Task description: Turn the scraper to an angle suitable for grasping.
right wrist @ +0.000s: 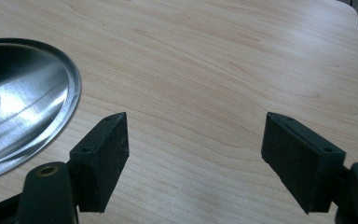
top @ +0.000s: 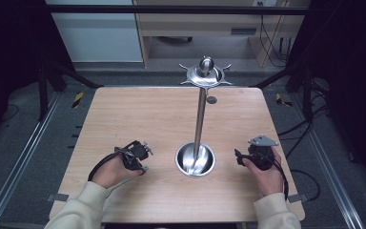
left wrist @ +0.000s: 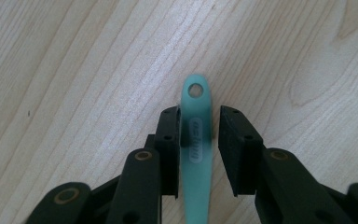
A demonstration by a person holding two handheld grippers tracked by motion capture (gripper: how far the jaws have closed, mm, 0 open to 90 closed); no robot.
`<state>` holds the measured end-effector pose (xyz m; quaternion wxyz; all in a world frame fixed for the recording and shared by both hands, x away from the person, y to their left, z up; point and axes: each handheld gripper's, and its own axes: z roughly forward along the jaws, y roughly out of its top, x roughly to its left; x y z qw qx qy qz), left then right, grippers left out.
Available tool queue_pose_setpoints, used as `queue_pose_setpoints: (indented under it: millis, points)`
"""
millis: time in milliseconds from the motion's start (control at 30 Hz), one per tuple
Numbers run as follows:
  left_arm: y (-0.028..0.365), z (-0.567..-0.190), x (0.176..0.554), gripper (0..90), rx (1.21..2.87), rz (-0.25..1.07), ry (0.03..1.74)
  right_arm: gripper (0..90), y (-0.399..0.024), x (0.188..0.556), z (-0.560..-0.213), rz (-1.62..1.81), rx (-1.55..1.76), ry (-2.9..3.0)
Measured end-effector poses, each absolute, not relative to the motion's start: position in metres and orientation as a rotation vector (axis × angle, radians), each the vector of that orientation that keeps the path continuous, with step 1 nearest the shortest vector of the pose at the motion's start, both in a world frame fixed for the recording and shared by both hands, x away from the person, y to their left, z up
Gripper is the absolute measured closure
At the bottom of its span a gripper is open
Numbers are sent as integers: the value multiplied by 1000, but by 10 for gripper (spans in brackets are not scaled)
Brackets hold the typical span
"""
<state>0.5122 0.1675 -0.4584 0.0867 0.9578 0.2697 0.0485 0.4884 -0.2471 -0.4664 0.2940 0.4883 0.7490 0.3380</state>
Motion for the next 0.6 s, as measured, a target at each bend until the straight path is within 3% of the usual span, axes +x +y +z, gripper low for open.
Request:
queue_pose_setpoints:
  millis: [600]
  points:
    - [166,-462,512,729,2863,152,803,232,-247,488,-466,902,1295,1992]
